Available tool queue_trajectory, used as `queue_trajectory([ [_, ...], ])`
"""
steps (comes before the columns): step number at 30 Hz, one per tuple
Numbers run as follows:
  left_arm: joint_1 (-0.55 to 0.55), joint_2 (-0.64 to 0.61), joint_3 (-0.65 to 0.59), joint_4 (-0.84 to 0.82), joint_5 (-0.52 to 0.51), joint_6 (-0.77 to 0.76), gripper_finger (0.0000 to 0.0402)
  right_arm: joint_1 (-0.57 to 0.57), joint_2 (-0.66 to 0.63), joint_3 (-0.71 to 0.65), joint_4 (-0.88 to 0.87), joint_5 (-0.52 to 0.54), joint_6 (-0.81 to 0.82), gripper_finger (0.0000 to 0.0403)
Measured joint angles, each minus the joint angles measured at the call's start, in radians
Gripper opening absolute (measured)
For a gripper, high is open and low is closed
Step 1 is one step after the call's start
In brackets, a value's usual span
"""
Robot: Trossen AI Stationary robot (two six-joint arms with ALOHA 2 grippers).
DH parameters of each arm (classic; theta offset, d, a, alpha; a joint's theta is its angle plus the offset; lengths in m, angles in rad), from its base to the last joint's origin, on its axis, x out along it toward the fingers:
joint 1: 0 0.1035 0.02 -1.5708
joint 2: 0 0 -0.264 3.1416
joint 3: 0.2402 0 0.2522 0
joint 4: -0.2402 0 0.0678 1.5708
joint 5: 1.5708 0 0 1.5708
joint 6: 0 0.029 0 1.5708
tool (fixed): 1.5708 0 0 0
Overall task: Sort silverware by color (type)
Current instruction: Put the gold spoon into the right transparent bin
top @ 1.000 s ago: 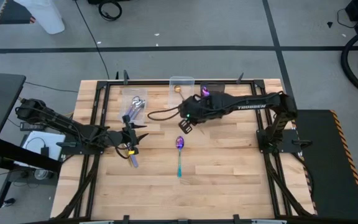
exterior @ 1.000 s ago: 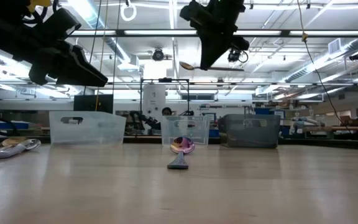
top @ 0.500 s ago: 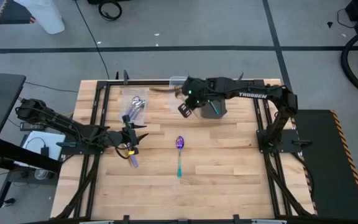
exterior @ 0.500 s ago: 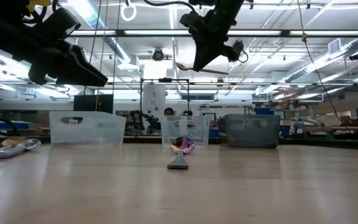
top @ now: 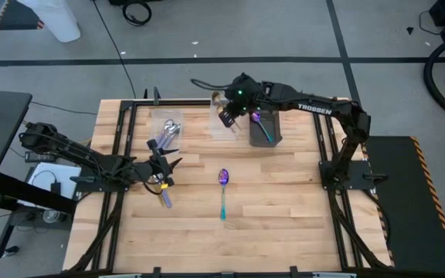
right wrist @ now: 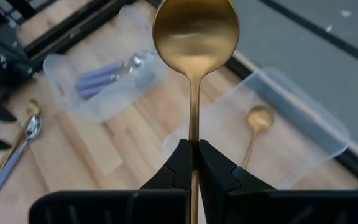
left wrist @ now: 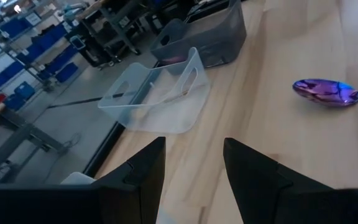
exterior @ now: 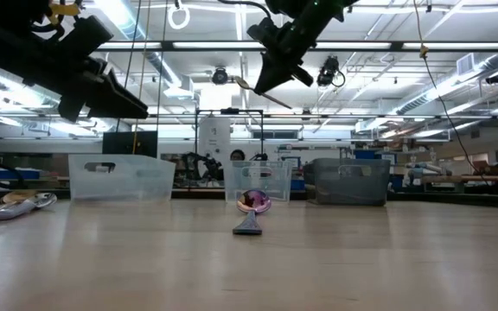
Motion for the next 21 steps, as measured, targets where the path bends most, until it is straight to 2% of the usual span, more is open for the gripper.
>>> queue_trajectory([
  [11,0.000,0.000,0.000,0.000,0.002,-0.205,0.0172,-0.081,0.000,-0.021,0.094,-0.003,-0.127,0.0016],
  [15,0.000,0.000,0.000,0.000,0.002,-0.223,0.0172,-0.121,0.010,-0.058,0.140,-0.060,-0.134,0.0016],
  [21,0.037,0.000,0.000,0.000,0.003,-0.222,0.0172,-0.156,0.014,-0.165,0.349,-0.121,-0.134,0.0016],
])
